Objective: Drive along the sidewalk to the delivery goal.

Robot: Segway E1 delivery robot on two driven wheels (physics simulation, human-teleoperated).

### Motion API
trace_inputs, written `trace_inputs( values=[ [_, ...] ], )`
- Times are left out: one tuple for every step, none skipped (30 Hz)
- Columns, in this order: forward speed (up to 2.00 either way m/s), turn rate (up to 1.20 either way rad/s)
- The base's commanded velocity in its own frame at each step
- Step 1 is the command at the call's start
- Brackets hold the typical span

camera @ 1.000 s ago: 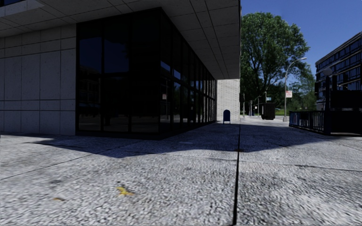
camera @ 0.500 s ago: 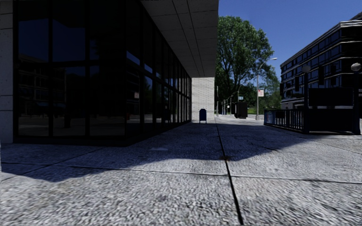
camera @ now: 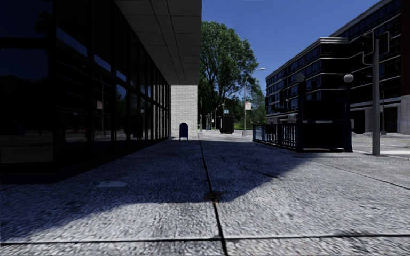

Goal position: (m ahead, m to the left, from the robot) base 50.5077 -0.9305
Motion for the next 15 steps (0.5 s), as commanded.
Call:
trace_inputs(
  values=[
    [1.80,0.00],
    [1.80,0.00],
    [1.80,-0.20],
    [1.80,-0.49],
    [1.80,-0.98],
    [1.80,-1.20],
    [1.80,-1.20],
    [1.80,-1.20],
    [1.80,-1.17],
    [1.80,-0.35],
    [1.80,0.00],
    [1.80,0.00],
    [1.80,0.00],
    [1.80,0.00],
    [1.80,0.00]
  ],
)
